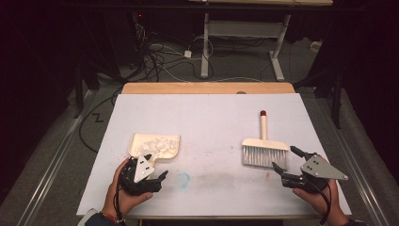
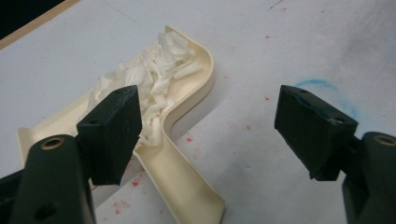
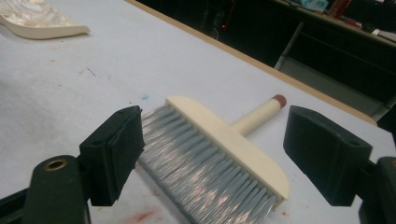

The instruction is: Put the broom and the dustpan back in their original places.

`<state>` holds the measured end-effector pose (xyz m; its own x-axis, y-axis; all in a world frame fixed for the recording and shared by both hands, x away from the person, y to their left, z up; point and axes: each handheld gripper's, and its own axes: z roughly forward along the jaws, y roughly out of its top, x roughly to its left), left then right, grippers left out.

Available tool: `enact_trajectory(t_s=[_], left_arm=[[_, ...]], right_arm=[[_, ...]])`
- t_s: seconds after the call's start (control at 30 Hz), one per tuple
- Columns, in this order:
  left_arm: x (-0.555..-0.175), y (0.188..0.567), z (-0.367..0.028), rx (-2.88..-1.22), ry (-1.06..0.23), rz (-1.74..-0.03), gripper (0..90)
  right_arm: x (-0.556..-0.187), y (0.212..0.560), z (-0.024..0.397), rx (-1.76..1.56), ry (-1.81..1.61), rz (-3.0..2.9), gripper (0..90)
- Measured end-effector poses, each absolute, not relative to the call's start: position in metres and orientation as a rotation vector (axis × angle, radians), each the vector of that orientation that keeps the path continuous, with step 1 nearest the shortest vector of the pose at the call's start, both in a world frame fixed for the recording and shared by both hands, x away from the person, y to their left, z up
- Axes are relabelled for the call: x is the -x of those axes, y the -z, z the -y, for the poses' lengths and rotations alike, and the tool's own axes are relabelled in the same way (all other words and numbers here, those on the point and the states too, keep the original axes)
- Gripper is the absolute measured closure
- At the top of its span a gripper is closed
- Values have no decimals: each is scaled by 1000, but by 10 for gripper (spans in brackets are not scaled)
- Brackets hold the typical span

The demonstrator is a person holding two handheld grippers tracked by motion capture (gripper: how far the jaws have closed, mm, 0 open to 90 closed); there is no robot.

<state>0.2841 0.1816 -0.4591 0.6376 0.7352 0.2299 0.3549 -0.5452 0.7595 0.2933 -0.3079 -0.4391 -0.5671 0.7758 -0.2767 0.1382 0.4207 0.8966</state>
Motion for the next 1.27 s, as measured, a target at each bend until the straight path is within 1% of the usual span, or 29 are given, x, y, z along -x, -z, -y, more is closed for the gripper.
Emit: enact_trajectory(t_s=[0.63, 1.27], left_arm=[[-280, 460, -179, -2186, -712, -829, 227], [-285, 462, -173, -2200, -697, -831, 228]], right_arm=[[-286, 434, 303, -741, -1173, -1959, 210], [-289, 438, 306, -746, -1161, -1986, 211]])
